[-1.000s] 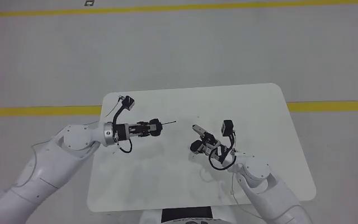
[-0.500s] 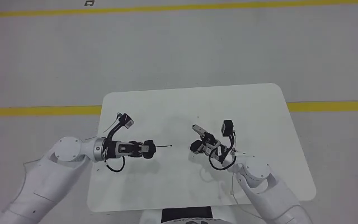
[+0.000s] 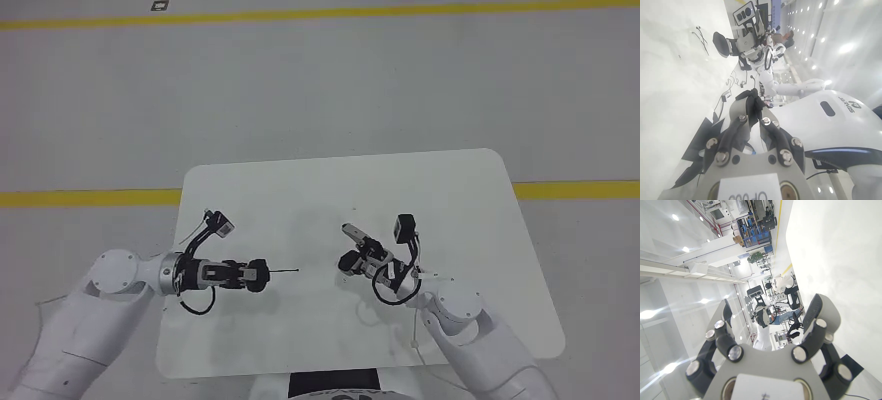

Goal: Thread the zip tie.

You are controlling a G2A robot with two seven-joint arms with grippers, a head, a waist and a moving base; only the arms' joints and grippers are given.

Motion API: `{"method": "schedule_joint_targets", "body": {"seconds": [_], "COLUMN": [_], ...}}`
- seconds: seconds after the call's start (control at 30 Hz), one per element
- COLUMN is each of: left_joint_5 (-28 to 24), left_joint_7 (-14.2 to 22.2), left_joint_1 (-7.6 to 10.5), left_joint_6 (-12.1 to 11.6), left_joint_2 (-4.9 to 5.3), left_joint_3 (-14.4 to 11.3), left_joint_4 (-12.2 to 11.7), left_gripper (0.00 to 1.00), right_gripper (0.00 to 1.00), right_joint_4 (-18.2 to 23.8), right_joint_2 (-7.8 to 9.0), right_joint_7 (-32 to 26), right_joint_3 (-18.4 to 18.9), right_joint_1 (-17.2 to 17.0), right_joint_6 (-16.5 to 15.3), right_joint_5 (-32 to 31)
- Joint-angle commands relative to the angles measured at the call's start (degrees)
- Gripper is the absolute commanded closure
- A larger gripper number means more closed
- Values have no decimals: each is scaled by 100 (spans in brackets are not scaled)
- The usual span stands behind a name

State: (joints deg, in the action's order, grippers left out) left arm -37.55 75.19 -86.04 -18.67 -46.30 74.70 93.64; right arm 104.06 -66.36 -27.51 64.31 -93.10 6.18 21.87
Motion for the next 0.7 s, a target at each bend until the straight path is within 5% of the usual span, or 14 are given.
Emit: {"method": "schedule_joint_targets", "body": {"seconds": [0.0,0.2,0.5,0.67], "left_joint_5": [-257,-784,-650,-731], "left_joint_7": [131,445,408,437], "left_joint_1": [42,92,89,97], "left_joint_6": [45,68,148,243], "left_joint_2": [-13,-16,6,-18], "left_joint_3": [-62,-166,-247,-372], "left_joint_4": [-145,-336,-305,-417], "left_gripper": [100,100,100,100], "right_gripper": [0,0,0,0], "right_joint_4": [-115,-692,-812,-1015], "right_joint_2": [21,-19,-22,-53], "right_joint_7": [-712,-2184,-2153,-2701], "right_joint_3": [-66,-346,-367,-446], "right_joint_1": [150,622,717,770], "right_joint_6": [-73,-389,-364,-931], "right_joint_5": [-73,742,642,1185]}}
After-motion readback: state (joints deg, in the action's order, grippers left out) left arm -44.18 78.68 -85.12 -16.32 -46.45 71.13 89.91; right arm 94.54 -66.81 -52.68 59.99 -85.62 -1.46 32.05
